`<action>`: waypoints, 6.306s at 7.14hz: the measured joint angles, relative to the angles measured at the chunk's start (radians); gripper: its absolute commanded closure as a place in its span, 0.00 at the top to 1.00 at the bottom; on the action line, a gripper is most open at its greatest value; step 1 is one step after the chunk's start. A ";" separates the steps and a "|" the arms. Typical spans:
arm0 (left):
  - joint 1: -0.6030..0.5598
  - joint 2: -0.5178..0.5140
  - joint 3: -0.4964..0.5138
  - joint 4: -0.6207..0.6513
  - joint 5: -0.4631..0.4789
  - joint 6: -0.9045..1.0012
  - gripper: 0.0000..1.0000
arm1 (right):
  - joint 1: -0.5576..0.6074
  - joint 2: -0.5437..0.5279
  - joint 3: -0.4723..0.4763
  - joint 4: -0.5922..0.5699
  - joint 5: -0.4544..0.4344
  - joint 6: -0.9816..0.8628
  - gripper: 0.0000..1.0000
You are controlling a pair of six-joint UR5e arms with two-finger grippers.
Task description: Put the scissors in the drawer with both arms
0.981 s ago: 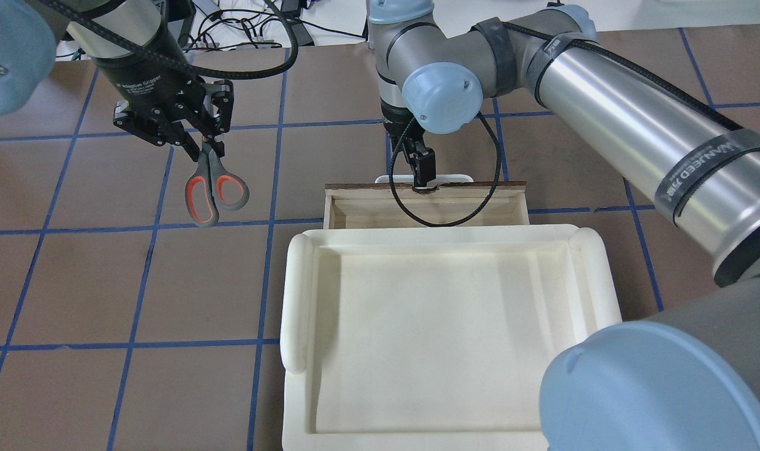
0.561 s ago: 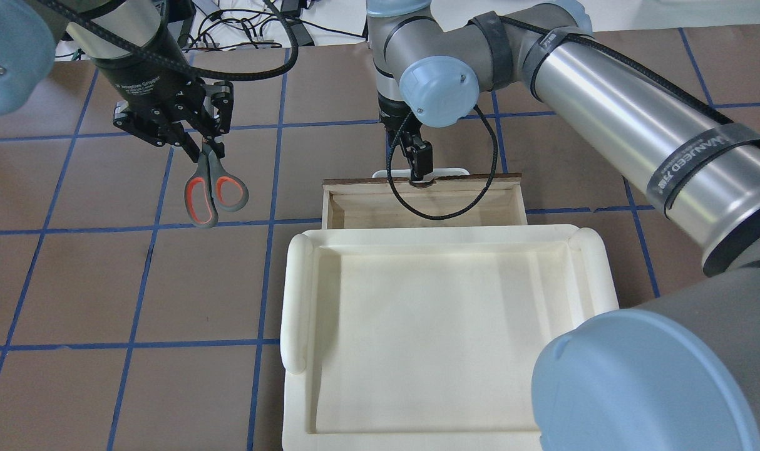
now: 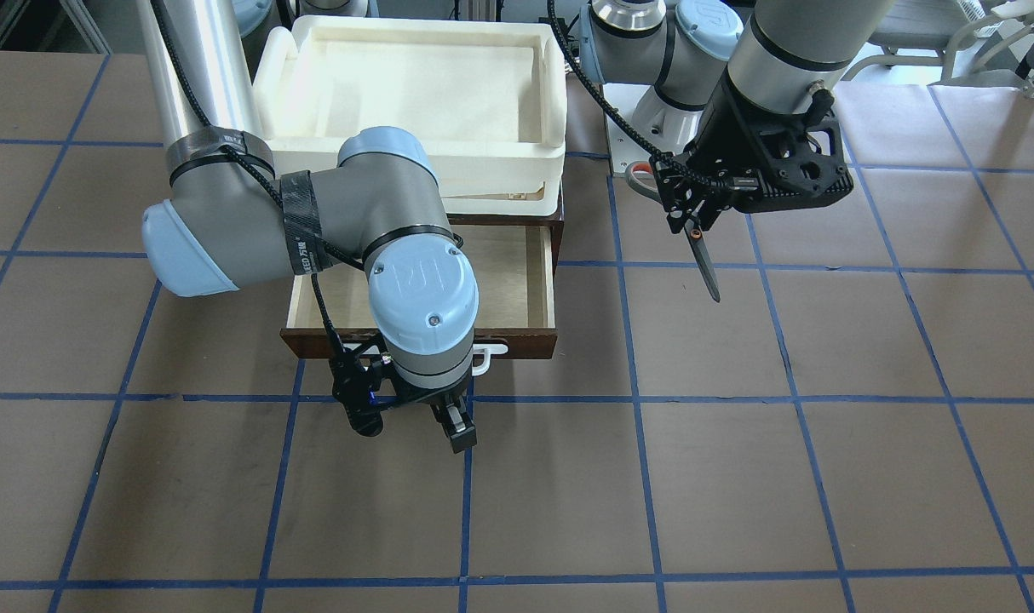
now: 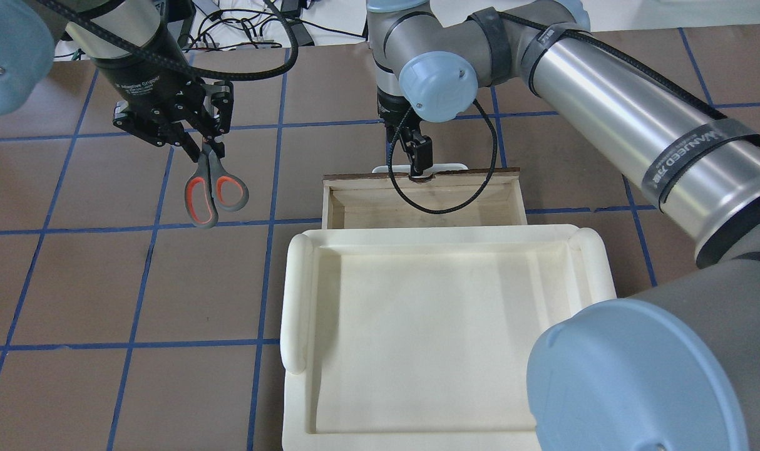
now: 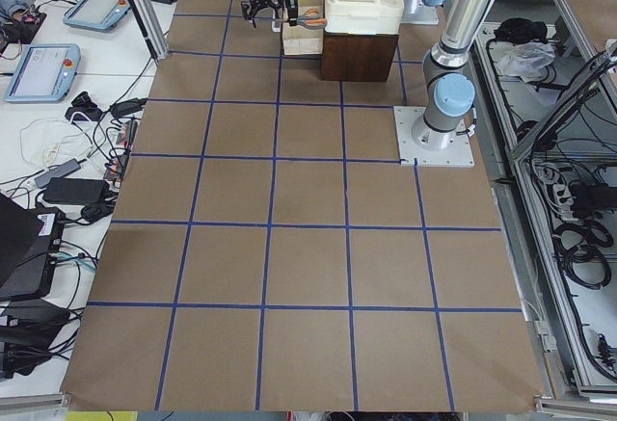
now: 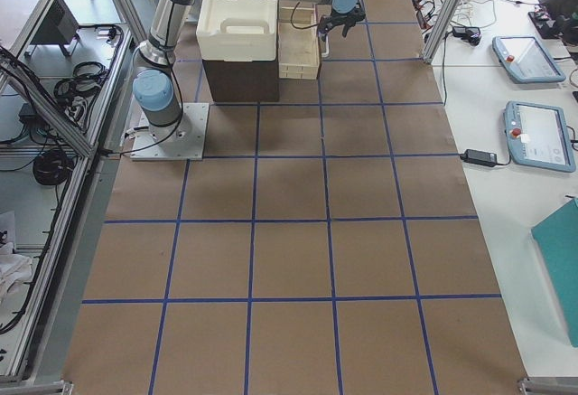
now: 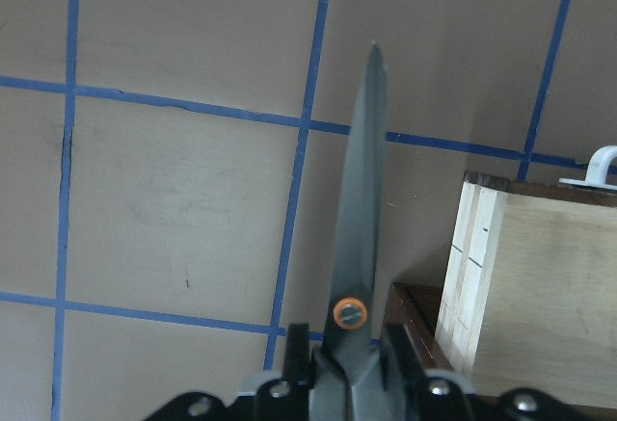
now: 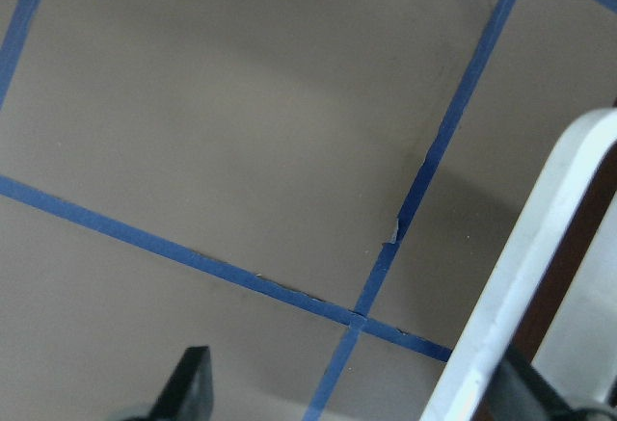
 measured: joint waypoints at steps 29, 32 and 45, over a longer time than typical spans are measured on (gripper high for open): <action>-0.086 -0.012 -0.013 -0.007 0.048 0.941 0.00 | -0.250 -0.368 0.096 0.068 -0.062 -1.370 1.00; -0.130 -0.028 -0.013 -0.014 0.065 1.351 0.00 | -0.257 -0.378 0.095 0.060 -0.052 -1.382 1.00; -0.537 -0.393 0.065 0.248 0.073 1.356 1.00 | -0.314 -0.409 0.113 0.072 0.003 -1.467 1.00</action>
